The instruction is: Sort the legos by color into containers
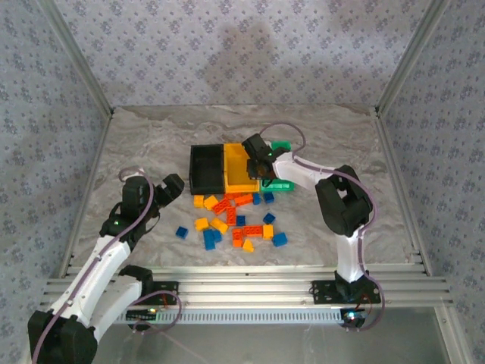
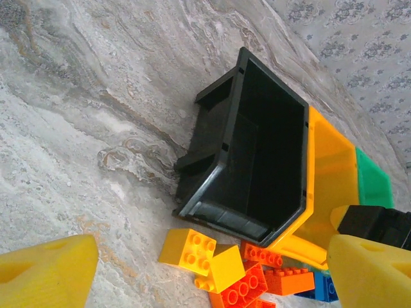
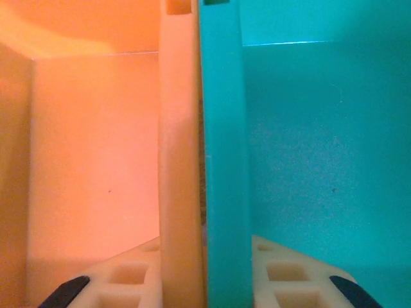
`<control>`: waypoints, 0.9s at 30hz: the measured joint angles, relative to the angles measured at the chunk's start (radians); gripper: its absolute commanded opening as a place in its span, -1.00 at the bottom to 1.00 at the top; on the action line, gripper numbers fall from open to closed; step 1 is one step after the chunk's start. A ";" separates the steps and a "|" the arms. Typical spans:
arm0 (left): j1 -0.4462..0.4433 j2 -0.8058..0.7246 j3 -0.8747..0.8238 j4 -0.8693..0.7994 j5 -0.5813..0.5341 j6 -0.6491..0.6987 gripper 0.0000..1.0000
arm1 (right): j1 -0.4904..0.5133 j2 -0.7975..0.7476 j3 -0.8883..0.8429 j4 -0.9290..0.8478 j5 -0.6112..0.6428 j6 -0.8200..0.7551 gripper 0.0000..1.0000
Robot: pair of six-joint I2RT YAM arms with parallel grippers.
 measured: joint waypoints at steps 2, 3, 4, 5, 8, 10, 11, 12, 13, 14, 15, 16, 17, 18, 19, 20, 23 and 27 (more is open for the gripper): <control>0.000 0.000 -0.004 0.000 0.000 0.000 0.85 | -0.007 0.006 0.004 0.000 0.001 0.000 -1.00; 0.000 0.000 -0.006 0.000 0.000 0.000 0.85 | -0.007 0.008 0.008 0.000 0.001 0.000 -0.97; 0.000 0.001 -0.008 0.000 0.000 0.000 0.86 | -0.008 0.010 0.010 0.000 0.002 0.000 -0.87; 0.000 0.001 -0.010 0.000 0.000 0.000 0.86 | -0.008 0.011 0.010 0.000 0.003 0.000 -0.77; 0.000 0.002 -0.010 0.000 0.000 0.000 0.88 | -0.008 0.011 0.010 0.002 0.006 0.001 -0.31; 0.000 0.002 -0.010 0.000 0.000 0.000 0.89 | -0.008 0.011 0.009 0.001 0.006 0.006 -0.07; 0.000 0.002 -0.010 0.000 0.000 0.000 0.90 | -0.009 0.011 0.006 0.000 0.006 0.006 0.04; 0.000 0.002 -0.010 0.000 0.000 0.000 0.91 | -0.009 0.011 0.005 -0.002 0.006 0.002 0.13; 0.000 0.002 -0.010 0.000 0.000 0.000 0.91 | -0.009 0.011 0.005 -0.002 0.006 -0.001 0.19; 0.000 0.002 -0.010 0.000 0.001 0.000 0.93 | -0.008 0.010 0.005 0.000 0.007 -0.003 0.25; 0.000 0.002 -0.010 0.000 0.002 0.003 0.99 | -0.008 0.008 0.005 0.000 0.008 -0.006 0.30; 0.000 0.002 -0.010 0.000 0.004 0.004 0.99 | -0.007 0.004 0.005 0.002 0.010 -0.012 0.34; 0.000 0.002 -0.010 0.000 0.005 0.005 0.99 | -0.006 -0.002 0.005 0.002 0.010 -0.015 0.37; -0.001 0.002 -0.010 0.000 0.005 0.008 0.99 | -0.004 -0.013 0.003 0.003 0.013 -0.018 0.40; -0.002 0.002 -0.009 -0.001 0.006 0.012 0.99 | -0.001 -0.031 -0.005 0.009 0.017 -0.022 0.43; -0.003 0.002 -0.009 -0.002 0.007 0.014 0.99 | 0.002 -0.053 -0.014 0.012 0.018 -0.026 0.45; -0.009 -0.005 -0.003 -0.023 0.012 0.027 0.99 | 0.017 -0.152 -0.064 0.027 0.024 -0.030 0.52; -0.017 -0.033 0.002 -0.042 0.031 0.038 0.99 | 0.053 -0.317 -0.174 0.033 0.028 -0.033 0.56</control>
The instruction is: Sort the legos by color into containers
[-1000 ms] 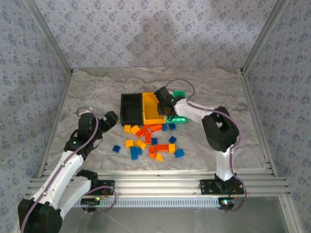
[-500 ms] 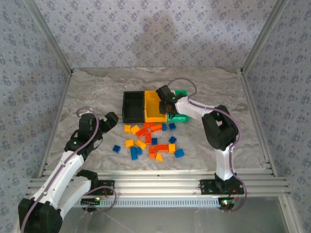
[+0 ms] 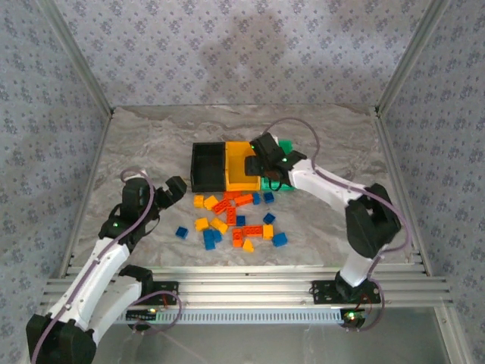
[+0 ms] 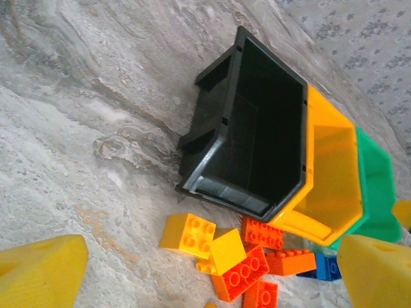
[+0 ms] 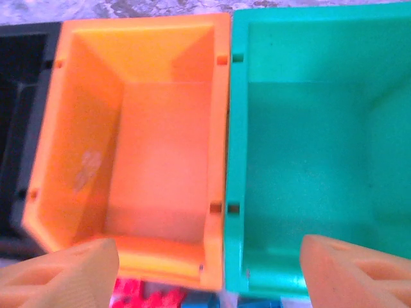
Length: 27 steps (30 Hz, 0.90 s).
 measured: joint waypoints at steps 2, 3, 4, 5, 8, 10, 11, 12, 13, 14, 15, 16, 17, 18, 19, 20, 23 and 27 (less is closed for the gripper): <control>-0.010 -0.010 0.000 -0.011 0.010 0.000 1.00 | 0.023 -0.076 -0.084 -0.001 0.002 0.005 0.60; -0.013 -0.012 0.000 -0.016 0.016 0.001 0.99 | 0.033 -0.111 -0.131 -0.008 0.003 0.009 0.61; -0.019 -0.014 0.000 -0.018 0.023 0.001 0.99 | 0.045 -0.142 -0.184 -0.013 0.003 0.015 0.62; -0.024 -0.014 0.000 -0.019 0.026 0.001 1.00 | 0.052 -0.164 -0.228 -0.018 0.003 0.020 0.62; -0.037 -0.014 0.000 -0.021 0.034 0.002 0.99 | 0.059 -0.191 -0.335 -0.034 -0.003 0.034 0.62; -0.038 -0.014 0.000 -0.027 0.039 0.003 0.99 | 0.058 -0.190 -0.375 -0.036 -0.014 0.034 0.62; -0.038 -0.014 0.000 -0.029 0.042 0.004 0.99 | 0.058 -0.190 -0.382 -0.040 -0.021 0.034 0.62; -0.038 -0.014 0.000 -0.032 0.044 0.004 1.00 | 0.059 -0.188 -0.383 -0.041 -0.029 0.034 0.62; -0.037 -0.014 0.000 -0.036 0.045 0.004 0.99 | 0.060 -0.186 -0.383 -0.038 -0.039 0.034 0.62; -0.037 -0.014 0.000 -0.037 0.045 0.004 0.99 | 0.062 -0.183 -0.383 -0.034 -0.045 0.037 0.62; -0.037 -0.013 0.000 -0.039 0.045 0.004 0.99 | 0.064 -0.179 -0.383 -0.031 -0.055 0.043 0.62; -0.037 -0.014 0.000 -0.040 0.045 0.004 0.99 | 0.067 -0.174 -0.383 -0.028 -0.062 0.049 0.62; -0.037 -0.013 0.000 -0.040 0.045 0.004 1.00 | 0.071 -0.166 -0.383 -0.026 -0.069 0.061 0.62; -0.037 -0.013 0.000 -0.040 0.045 0.004 0.99 | 0.076 -0.156 -0.383 -0.024 -0.076 0.076 0.62; -0.037 -0.012 0.000 -0.039 0.045 0.004 0.99 | 0.080 -0.145 -0.383 -0.023 -0.083 0.093 0.61; -0.037 -0.011 0.000 -0.039 0.045 0.004 0.99 | 0.085 -0.133 -0.383 -0.023 -0.089 0.109 0.61; -0.037 -0.004 -0.007 -0.035 0.045 0.003 1.00 | 0.098 -0.087 -0.383 -0.024 -0.092 0.164 0.56; -0.037 0.013 -0.014 -0.035 0.045 0.003 1.00 | 0.108 -0.050 -0.383 -0.026 -0.091 0.203 0.43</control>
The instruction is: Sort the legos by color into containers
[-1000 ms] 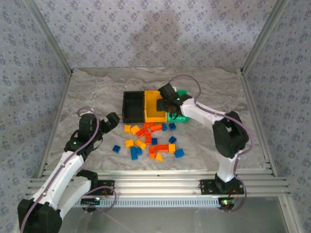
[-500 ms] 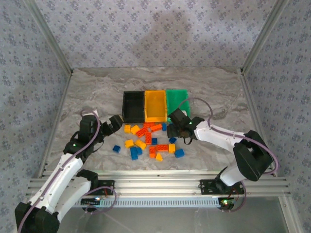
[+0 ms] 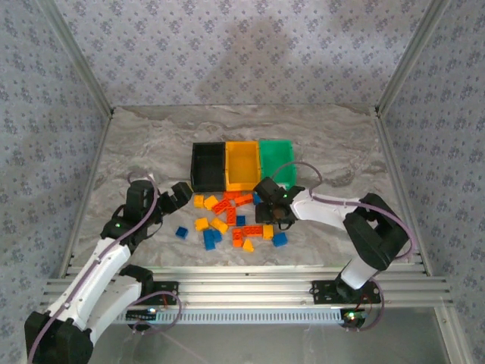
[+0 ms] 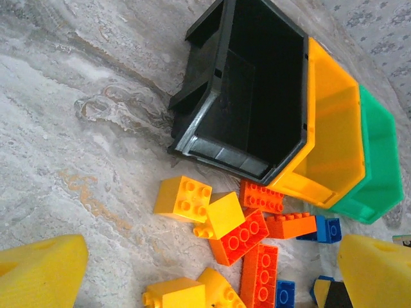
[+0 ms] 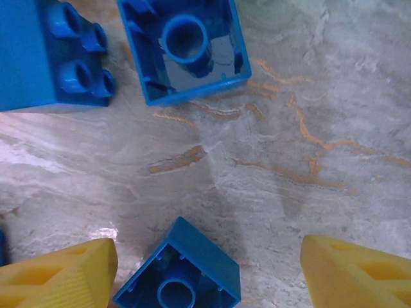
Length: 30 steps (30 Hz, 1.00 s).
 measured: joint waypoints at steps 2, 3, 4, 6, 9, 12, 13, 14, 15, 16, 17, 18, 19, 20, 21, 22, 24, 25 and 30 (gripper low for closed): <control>0.000 0.003 0.000 0.001 0.000 0.000 0.99 | 0.000 0.010 0.001 -0.003 0.000 0.013 0.33; 0.000 0.003 0.000 0.001 0.000 0.000 1.00 | 0.002 0.011 0.001 -0.003 0.000 0.018 0.31; 0.000 0.003 -0.001 0.002 0.000 0.000 0.99 | 0.002 0.013 0.001 -0.005 0.001 0.021 0.27; 0.000 0.003 -0.004 0.003 0.000 0.000 0.99 | 0.002 0.013 0.001 -0.005 0.000 0.028 0.16; 0.000 0.003 -0.014 0.004 0.000 0.000 1.00 | 0.002 0.013 0.001 -0.002 -0.001 0.037 -0.01; 0.000 0.015 -0.021 0.004 0.000 0.000 1.00 | 0.002 0.008 -0.003 0.005 0.000 0.037 -0.16; 0.000 0.019 -0.021 0.003 0.000 0.000 0.99 | 0.002 0.003 -0.008 0.012 0.000 0.035 -0.22; 0.000 0.023 -0.021 0.004 0.000 0.000 1.00 | 0.002 -0.002 -0.012 0.015 0.000 0.034 -0.26; 0.000 0.026 -0.022 0.003 0.000 0.000 1.00 | 0.002 -0.008 -0.016 0.018 0.000 0.032 -0.28; 0.000 0.027 -0.023 0.004 0.000 0.000 1.00 | 0.002 -0.018 -0.019 0.018 0.001 0.031 -0.30; 0.000 0.029 -0.023 0.004 0.000 0.000 0.99 | 0.002 -0.030 -0.022 0.015 0.001 0.029 -0.30; 0.000 0.029 -0.023 0.003 0.000 0.000 1.00 | 0.002 -0.045 -0.023 0.012 0.002 0.027 -0.30; 0.000 0.029 -0.023 0.004 0.000 0.000 1.00 | -0.001 -0.064 -0.023 0.009 0.003 0.020 -0.30; 0.000 0.029 -0.023 0.004 0.000 0.000 1.00 | -0.004 -0.089 -0.023 0.006 0.002 0.010 -0.31; 0.000 0.029 -0.023 0.003 0.000 0.000 0.99 | -0.010 -0.111 -0.019 -0.002 0.001 0.000 -0.30; 0.000 0.029 -0.023 0.003 0.000 0.000 0.99 | -0.020 -0.136 -0.011 -0.011 0.001 -0.015 -0.30; 0.000 0.029 -0.023 0.002 -0.002 0.001 0.99 | -0.054 -0.169 0.028 -0.031 0.001 -0.047 -0.30; 0.000 0.029 -0.022 0.000 -0.004 0.001 0.99 | -0.073 -0.174 0.056 -0.037 0.001 -0.064 -0.29; 0.000 0.029 -0.022 -0.013 -0.012 0.003 0.99 | -0.187 -0.137 0.216 -0.031 -0.001 -0.131 -0.27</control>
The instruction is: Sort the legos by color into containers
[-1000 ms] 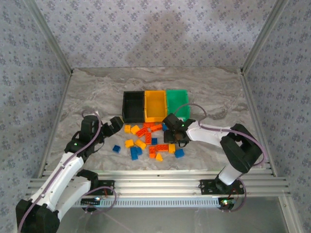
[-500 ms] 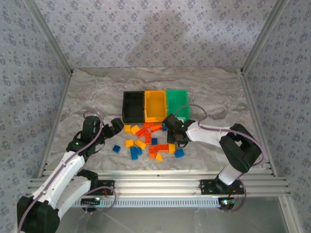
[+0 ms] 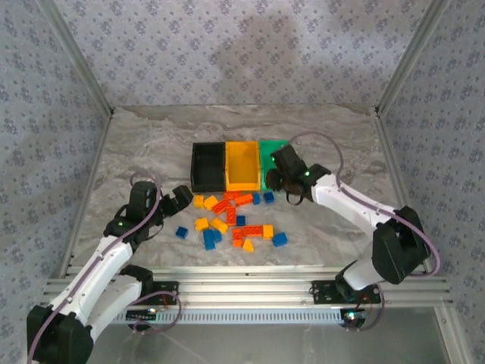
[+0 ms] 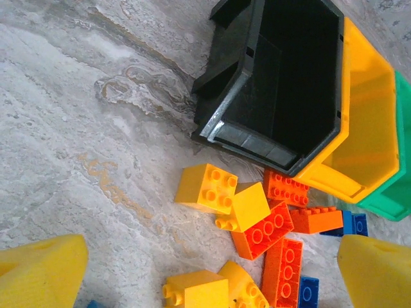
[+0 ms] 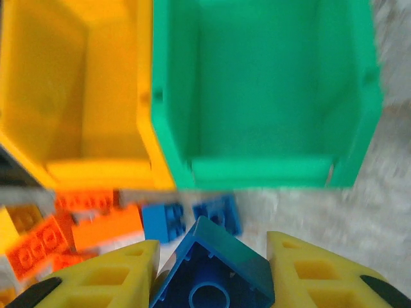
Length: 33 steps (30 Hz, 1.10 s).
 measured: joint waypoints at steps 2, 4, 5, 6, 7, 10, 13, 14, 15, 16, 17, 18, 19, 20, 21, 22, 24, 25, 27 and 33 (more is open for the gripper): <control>0.000 0.000 0.000 -0.010 -0.004 -0.001 1.00 | -0.044 0.060 0.066 0.019 -0.003 -0.017 -0.25; 0.000 0.000 0.000 -0.019 -0.007 -0.003 0.99 | -0.077 0.140 0.137 0.025 -0.006 -0.030 -0.23; 0.000 0.000 0.000 -0.023 -0.008 -0.003 0.99 | -0.090 0.184 0.173 0.029 -0.006 -0.037 -0.22; 0.000 0.000 0.000 -0.027 -0.010 -0.004 0.99 | -0.098 0.223 0.202 0.032 -0.006 -0.042 -0.20; 0.000 0.000 0.000 -0.034 -0.011 -0.004 0.99 | -0.104 0.260 0.229 0.032 -0.006 -0.050 -0.18; 0.000 0.003 0.001 -0.060 -0.012 -0.004 0.99 | -0.109 0.358 0.302 0.026 -0.006 -0.066 0.02; 0.000 0.028 0.015 -0.089 -0.011 -0.003 1.00 | -0.111 0.417 0.356 0.021 -0.006 -0.079 0.24; 0.000 0.042 0.024 -0.098 -0.011 -0.003 0.99 | -0.111 0.424 0.367 0.020 -0.006 -0.080 0.30; 0.000 0.051 0.032 -0.106 -0.011 -0.002 0.99 | -0.112 0.425 0.372 0.020 -0.007 -0.079 0.33; 0.000 0.061 0.040 -0.113 -0.011 0.000 0.99 | -0.113 0.425 0.377 0.020 -0.006 -0.079 0.35; 0.000 0.069 0.050 -0.121 -0.011 0.003 0.99 | -0.115 0.424 0.380 0.021 -0.006 -0.078 0.36; 0.000 0.074 0.056 -0.124 -0.010 0.007 0.99 | -0.115 0.423 0.382 0.025 -0.006 -0.077 0.36; 0.000 0.078 0.063 -0.126 -0.010 0.011 0.97 | -0.115 0.422 0.382 0.027 -0.007 -0.077 0.36; 0.000 0.079 0.068 -0.128 -0.010 0.016 0.94 | -0.115 0.418 0.381 0.028 -0.007 -0.077 0.36; 0.000 0.079 0.071 -0.130 -0.010 0.020 0.92 | -0.115 0.412 0.378 0.030 -0.007 -0.077 0.36; 0.000 0.079 0.075 -0.135 -0.011 0.026 0.90 | -0.115 0.399 0.367 0.038 -0.010 -0.077 0.36; -0.001 0.080 0.077 -0.151 -0.011 0.034 0.87 | -0.114 0.356 0.326 0.055 -0.017 -0.074 0.36; -0.002 0.084 0.078 -0.162 -0.011 0.035 0.85 | -0.111 0.327 0.297 0.062 -0.022 -0.073 0.36; -0.008 0.101 0.077 -0.182 -0.014 0.034 0.82 | -0.106 0.276 0.244 0.082 -0.029 -0.067 0.36; -0.042 0.166 0.036 -0.211 -0.032 0.010 0.70 | -0.087 0.190 0.124 0.119 -0.048 -0.048 0.36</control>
